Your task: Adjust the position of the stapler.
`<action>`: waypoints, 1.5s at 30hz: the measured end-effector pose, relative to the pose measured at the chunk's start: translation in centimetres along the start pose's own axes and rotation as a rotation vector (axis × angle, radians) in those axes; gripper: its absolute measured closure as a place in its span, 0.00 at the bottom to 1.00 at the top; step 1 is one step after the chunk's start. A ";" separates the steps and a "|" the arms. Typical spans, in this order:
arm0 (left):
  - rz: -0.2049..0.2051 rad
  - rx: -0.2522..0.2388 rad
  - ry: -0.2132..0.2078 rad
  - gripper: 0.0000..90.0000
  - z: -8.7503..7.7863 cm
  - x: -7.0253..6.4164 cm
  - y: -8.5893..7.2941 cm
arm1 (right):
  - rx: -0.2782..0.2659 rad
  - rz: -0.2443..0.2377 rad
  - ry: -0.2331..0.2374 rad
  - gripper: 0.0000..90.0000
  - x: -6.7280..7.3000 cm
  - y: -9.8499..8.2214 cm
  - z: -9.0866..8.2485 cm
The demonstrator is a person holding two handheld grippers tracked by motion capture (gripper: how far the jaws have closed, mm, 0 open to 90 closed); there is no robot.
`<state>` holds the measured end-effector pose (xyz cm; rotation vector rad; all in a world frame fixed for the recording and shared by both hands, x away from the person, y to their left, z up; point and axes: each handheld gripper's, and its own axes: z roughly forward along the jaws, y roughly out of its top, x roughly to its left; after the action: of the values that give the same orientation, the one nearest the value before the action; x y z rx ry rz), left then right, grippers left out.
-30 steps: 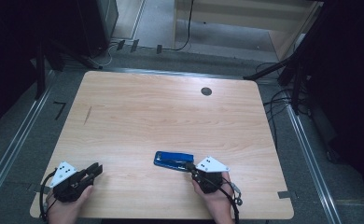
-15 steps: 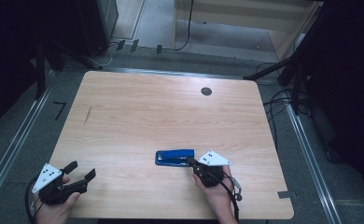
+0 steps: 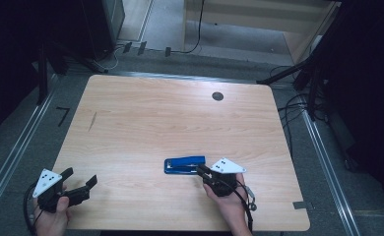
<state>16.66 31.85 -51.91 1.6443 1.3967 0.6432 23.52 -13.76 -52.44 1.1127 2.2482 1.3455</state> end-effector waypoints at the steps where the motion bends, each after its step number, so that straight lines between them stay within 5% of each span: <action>1: 0.003 -0.002 -0.012 0.10 0.0 0.0 0.0 | -0.002 0.011 0.009 0.80 0.0 0.0 -0.2; 8: 0.006 0.002 -0.040 0.08 0.1 0.1 -0.1 | -0.046 0.028 -0.015 0.63 -0.4 0.1 -1.8; 19: 0.033 0.023 -0.011 0.08 0.7 -0.3 -0.2 | -0.028 0.079 -0.031 0.65 -2.9 -0.6 -4.0; 22: 0.027 0.023 -0.011 0.09 0.6 -0.3 -0.2 | -0.033 0.055 -0.060 0.50 -3.3 -1.1 -4.7; 28: 0.034 0.028 -0.005 0.09 0.7 -0.4 -0.2 | -0.038 0.049 -0.075 0.40 -4.4 -1.8 -6.3; 45: 0.038 0.029 -0.002 0.09 0.8 -0.4 -0.2 | -0.080 0.145 -0.125 0.07 -8.0 -4.5 -10.9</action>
<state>17.10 31.23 -52.36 1.6978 1.3822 0.6456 20.25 -27.60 -51.64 1.3148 2.0419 1.3666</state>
